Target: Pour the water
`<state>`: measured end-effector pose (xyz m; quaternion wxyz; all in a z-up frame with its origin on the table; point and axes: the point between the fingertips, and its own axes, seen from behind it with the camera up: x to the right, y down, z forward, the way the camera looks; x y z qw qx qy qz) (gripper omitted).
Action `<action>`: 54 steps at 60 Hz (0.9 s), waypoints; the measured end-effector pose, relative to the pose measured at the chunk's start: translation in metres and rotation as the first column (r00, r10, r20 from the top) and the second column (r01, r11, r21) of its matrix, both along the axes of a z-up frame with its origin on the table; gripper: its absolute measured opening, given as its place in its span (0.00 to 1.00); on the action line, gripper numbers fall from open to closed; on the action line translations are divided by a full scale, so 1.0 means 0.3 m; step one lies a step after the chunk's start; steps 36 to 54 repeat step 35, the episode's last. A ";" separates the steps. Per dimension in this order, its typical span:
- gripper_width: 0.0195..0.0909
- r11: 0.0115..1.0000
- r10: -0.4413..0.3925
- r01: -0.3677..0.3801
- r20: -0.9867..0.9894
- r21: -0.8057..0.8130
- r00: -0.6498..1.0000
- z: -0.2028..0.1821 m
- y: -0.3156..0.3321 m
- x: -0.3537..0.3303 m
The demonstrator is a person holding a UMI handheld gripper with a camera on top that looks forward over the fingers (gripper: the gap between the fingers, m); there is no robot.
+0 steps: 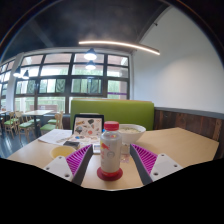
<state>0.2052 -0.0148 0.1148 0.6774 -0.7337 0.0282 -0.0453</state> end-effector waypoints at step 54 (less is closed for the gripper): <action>0.89 0.993 0.110 -0.105 -0.105 0.052 0.988 0.126 -0.824 -0.295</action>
